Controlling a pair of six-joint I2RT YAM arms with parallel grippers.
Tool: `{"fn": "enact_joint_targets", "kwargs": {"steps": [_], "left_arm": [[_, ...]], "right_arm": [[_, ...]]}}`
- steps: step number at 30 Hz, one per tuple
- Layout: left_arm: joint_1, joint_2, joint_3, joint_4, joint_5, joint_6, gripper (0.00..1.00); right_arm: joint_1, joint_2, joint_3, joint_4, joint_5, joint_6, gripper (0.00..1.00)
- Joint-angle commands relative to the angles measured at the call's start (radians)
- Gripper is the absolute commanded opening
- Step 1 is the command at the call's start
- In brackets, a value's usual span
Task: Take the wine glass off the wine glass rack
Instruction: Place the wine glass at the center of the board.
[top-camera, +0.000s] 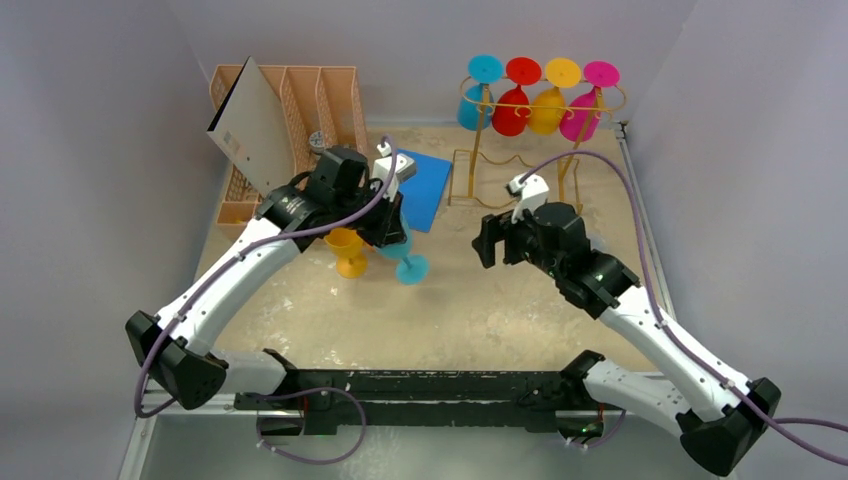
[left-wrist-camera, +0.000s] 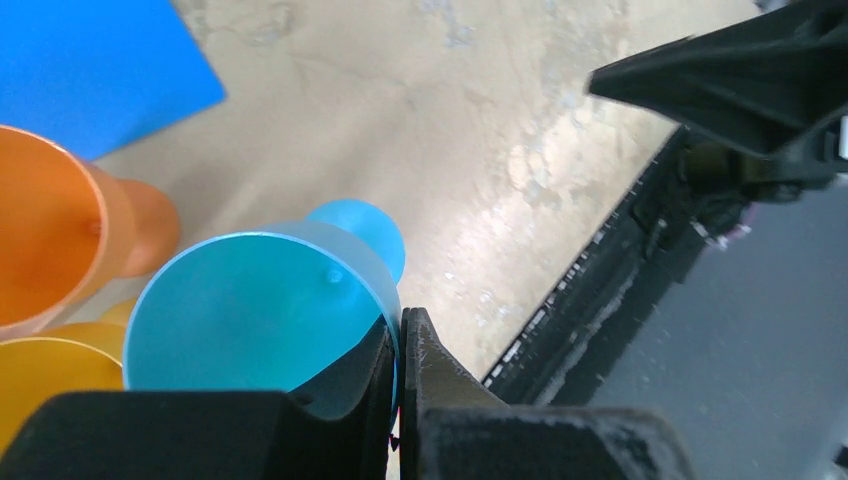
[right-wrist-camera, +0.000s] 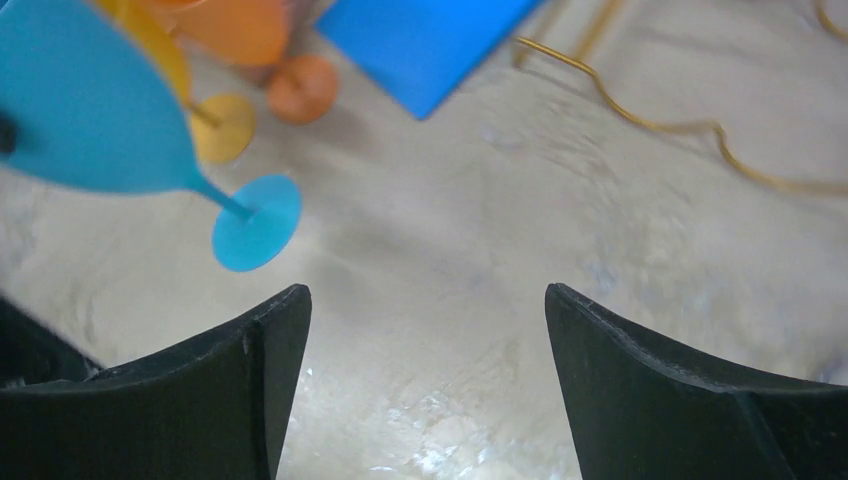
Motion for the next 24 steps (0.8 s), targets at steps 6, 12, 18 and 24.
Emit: {"fn": "enact_joint_targets", "kwargs": {"steps": [6,12,18,24], "left_arm": [[-0.096,0.156,0.023,0.147,-0.227,0.08,0.0],[-0.098,0.253,0.056,0.212,-0.329,0.104,0.0],[-0.098,0.337,0.106,0.214,-0.389,0.132,0.0],[-0.098,0.355,0.117,0.24,-0.376,0.144,0.0]], "right_arm": [[-0.003,-0.154,-0.15,0.183,0.094,0.367,0.88],[-0.003,-0.183,-0.12,0.009,0.152,0.446,0.89],[-0.003,-0.219,-0.166,0.045,0.208,0.488,0.89],[-0.002,-0.189,-0.16,0.017,0.185,0.51,0.89]]}}
